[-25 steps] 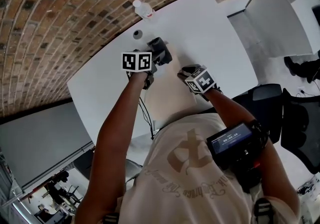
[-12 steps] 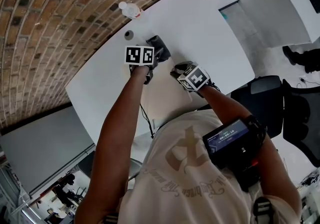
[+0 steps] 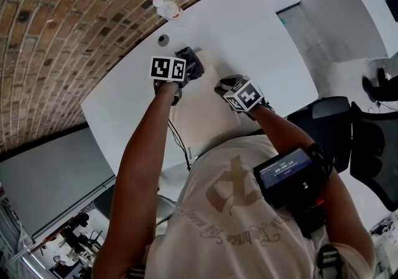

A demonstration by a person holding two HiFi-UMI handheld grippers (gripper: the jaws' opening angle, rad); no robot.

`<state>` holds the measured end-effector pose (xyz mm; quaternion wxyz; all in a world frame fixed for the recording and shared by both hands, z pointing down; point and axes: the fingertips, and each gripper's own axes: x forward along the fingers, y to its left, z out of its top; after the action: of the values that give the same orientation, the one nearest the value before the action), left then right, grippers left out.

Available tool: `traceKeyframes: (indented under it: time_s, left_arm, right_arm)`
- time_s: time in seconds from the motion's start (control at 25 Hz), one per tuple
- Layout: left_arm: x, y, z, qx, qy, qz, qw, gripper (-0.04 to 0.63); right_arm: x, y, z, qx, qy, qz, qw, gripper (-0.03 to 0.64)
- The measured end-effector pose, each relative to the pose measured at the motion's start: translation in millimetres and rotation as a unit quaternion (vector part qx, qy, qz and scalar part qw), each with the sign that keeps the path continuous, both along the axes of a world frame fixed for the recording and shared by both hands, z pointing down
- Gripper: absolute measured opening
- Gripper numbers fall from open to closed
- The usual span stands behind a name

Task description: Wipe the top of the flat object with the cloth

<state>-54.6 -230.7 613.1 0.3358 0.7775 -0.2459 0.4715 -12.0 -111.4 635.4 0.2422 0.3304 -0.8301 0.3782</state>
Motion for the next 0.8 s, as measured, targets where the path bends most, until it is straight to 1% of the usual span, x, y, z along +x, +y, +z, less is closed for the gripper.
traceKeyframes:
  time_s: [0.48, 0.8]
  left_arm:
    - [-95, -1, 0, 0.007, -0.035, -0.063, 0.9974, 0.104]
    - [-144, 7, -1, 0.009, -0.046, -0.104, 0.9934, 0.104]
  right_arm:
    - [1, 1, 2, 0.001, 0.006, 0.002, 1.0, 0.156]
    - [0, -1, 3, 0.002, 0.008, 0.004, 1.0, 0.156]
